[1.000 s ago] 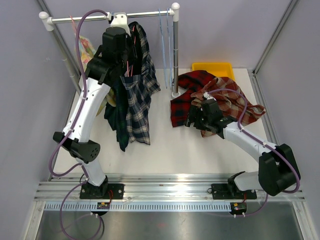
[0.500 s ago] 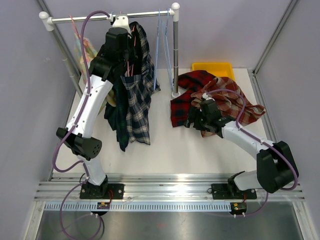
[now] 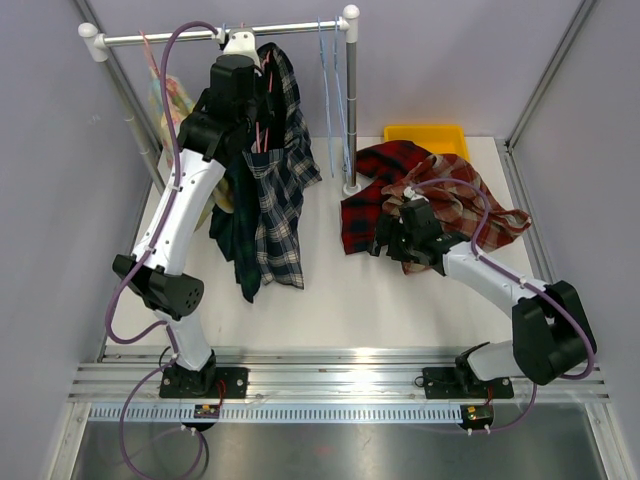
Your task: Remove the skirt from the hanger
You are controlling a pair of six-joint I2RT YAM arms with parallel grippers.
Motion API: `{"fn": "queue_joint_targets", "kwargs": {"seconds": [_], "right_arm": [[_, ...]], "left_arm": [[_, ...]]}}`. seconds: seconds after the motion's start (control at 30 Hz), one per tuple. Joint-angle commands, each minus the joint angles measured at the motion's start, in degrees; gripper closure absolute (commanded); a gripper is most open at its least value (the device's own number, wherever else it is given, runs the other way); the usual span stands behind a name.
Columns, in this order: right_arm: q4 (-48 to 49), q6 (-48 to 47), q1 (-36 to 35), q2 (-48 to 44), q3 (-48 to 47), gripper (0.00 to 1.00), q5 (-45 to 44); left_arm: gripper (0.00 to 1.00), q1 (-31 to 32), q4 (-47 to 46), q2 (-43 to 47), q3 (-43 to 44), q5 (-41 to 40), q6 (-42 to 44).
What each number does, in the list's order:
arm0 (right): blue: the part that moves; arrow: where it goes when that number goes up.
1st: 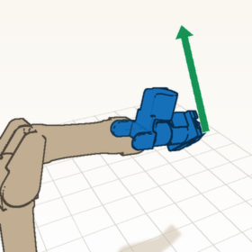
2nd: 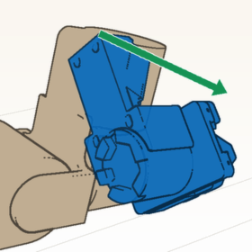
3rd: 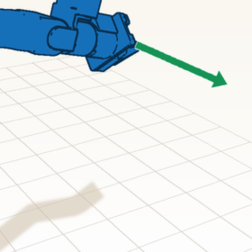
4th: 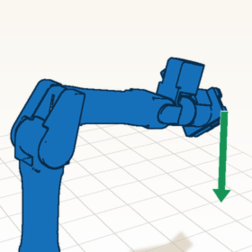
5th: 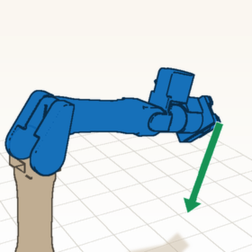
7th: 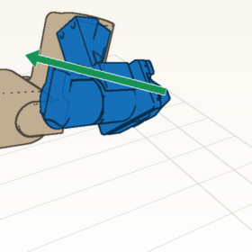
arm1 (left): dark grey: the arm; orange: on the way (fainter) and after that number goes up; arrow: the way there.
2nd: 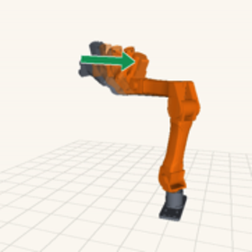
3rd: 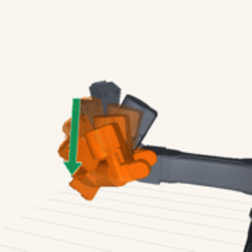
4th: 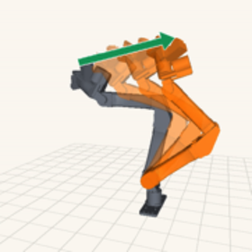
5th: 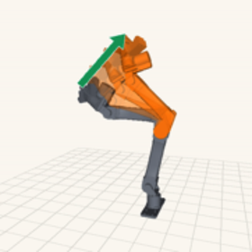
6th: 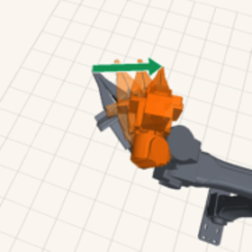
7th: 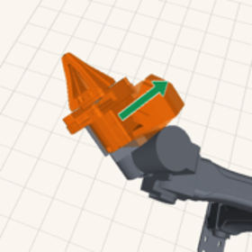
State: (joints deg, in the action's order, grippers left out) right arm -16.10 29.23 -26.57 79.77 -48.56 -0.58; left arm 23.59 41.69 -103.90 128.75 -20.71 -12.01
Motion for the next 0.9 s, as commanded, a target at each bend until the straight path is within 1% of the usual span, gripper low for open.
{"fn": "queue_joint_targets", "kwargs": {"seconds": [0.0,0.1,0.13,0.2,0.23,0.27,0.3,0.33,0.4,0.47,0.6,0.77,0.87], "right_arm": [[2.21,-1.28,-0.5,-3.29,-2.51,0.05,0.22],[0.82,-2.25,-2.43,-6.46,-5.57,0.05,-1.17],[0.02,-2.69,-3.57,-7.34,-8.72,0.04,-2.31],[-3.22,-4.27,-7.96,-7.35,-12.86,0.04,-6.61],[-4.46,-4.88,-9.63,-6.56,-15.14,0.04,-8.02],[-5.6,-5.76,-11.12,-5.95,-19.86,0.04,-10.56],[-8.05,-6.03,-14.36,-4.63,-22.26,0.04,-11.63],[-9.03,-6.38,-15.69,-4.1,-26.55,0.04,-12.68],[-11.14,-6.82,-19.29,-2.87,-30.26,0.03,-15.23],[-12.29,-6.73,-20.89,-1.2,-34.39,0.03,-16.99],[-13.78,-6.65,-24.93,1.18,-39.24,0.03,-18.49],[-17.03,-5.33,-32.39,6.01,-46.36,0.02,-22.79],[-17.39,-3.75,-35.47,6.98,-46.81,0.02,-24.03]], "left_arm": [[1.0,-0.3,-3.37,1.33,0.8,1.2,0.32],[1.0,-0.22,-1.71,1.15,4.92,1.81,-1.08],[1.0,-0.04,-1.18,0.98,6.24,2.51,-1.52],[1.0,0.57,-0.56,0.71,9.22,2.52,-2.22],[1.0,1.27,-0.47,0.63,9.85,2.26,-2.4],[1.0,1.63,-0.56,0.71,10.38,2.08,-2.58],[1.0,1.89,-0.56,0.97,11.08,1.99,-2.84],[1.0,2.5,-0.65,1.06,11.26,1.9,-3.02],[1.0,2.95,-0.65,1.5,11.7,1.73,-3.63],[1.0,3.47,-0.56,2.03,11.7,1.64,-4.07],[1.0,4.09,-0.56,3.44,11.44,2.08,-5.39],[1.0,4.79,-0.47,4.67,11.44,1.64,-5.65],[1.0,4.71,-0.3,5.02,11.44,1.64,-5.83]]}}
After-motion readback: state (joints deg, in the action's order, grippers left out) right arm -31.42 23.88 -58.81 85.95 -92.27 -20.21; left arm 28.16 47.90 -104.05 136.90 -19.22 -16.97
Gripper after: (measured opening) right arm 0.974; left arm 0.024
